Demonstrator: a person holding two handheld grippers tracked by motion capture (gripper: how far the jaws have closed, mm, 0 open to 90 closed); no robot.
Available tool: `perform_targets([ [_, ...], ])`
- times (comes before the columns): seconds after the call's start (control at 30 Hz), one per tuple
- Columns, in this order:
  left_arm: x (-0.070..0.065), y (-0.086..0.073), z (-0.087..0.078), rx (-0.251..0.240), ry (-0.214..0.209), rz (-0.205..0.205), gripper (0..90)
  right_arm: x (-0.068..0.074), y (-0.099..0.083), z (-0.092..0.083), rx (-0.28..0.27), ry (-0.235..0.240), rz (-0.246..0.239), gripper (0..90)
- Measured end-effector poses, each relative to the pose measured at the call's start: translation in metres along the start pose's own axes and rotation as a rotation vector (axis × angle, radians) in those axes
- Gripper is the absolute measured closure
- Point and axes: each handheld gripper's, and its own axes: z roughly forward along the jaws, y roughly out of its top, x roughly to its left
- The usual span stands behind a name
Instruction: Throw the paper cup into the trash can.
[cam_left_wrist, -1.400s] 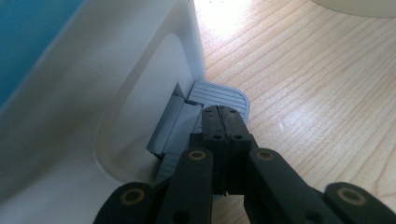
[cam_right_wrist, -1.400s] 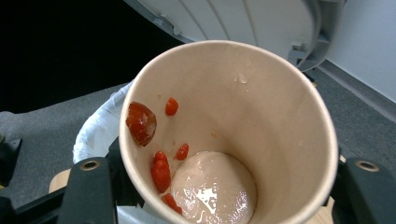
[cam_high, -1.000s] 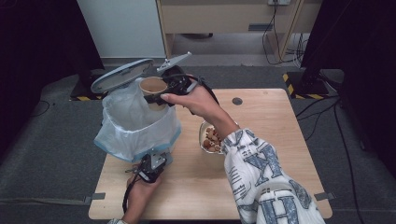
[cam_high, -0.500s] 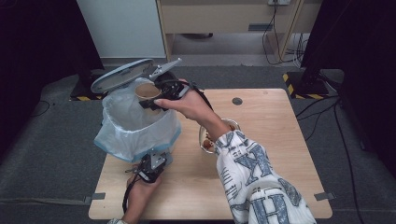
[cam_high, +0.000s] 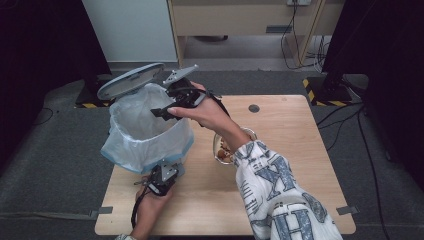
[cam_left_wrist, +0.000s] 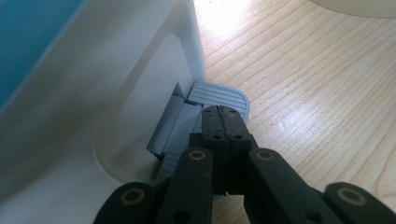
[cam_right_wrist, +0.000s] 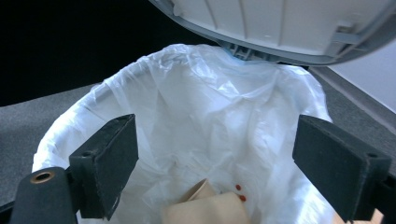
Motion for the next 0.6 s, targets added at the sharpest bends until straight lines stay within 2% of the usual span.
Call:
perform_targets([
  [0.2,0.0,0.0,0.0,0.001,-0.001,0.001,89.2,-0.006,-0.004,-0.014,0.004,-0.025,0.008,13.5],
  [0.6,0.0,0.0,0.0,-0.001,-0.002,-0.002,89.2,-0.023,-0.017,-0.04,-0.016,-0.062,0.055,11.9],
])
